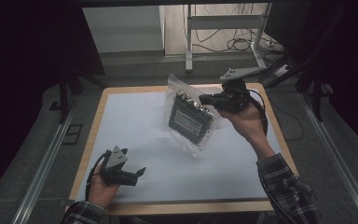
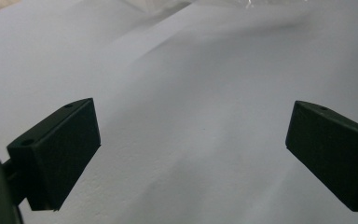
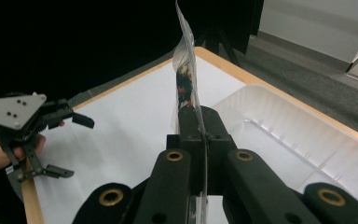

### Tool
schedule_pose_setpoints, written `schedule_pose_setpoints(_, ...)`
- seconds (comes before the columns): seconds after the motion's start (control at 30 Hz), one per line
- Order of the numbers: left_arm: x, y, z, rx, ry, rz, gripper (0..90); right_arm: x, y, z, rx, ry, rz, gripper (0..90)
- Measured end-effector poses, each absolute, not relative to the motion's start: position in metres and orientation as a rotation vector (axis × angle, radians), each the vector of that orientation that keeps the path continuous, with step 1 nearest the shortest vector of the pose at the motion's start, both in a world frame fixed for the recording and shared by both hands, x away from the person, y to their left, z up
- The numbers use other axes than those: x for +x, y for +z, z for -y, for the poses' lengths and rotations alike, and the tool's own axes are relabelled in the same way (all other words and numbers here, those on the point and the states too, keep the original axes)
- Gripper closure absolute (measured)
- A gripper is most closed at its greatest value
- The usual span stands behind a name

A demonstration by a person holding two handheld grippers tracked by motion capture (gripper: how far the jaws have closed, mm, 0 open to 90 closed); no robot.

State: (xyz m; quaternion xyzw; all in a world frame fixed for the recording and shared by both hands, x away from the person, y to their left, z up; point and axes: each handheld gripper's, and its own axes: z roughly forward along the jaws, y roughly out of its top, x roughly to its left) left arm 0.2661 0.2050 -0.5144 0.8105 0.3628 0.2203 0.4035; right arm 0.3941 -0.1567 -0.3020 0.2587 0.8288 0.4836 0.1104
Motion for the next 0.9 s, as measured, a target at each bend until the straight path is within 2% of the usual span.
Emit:
schedule_pose_setpoints(0.53,0.266,-0.515,-0.204,2.061,0.558,-0.911,2.8,0.426,-0.275,0.158,0.826,1.405,-2.364,88.7)
schedule_pose_setpoints(0.9,0.266,-0.516,-0.203,2.066,0.558,-0.908,2.8,0.448,-0.269,0.156,0.859,1.386,-2.340,88.7)
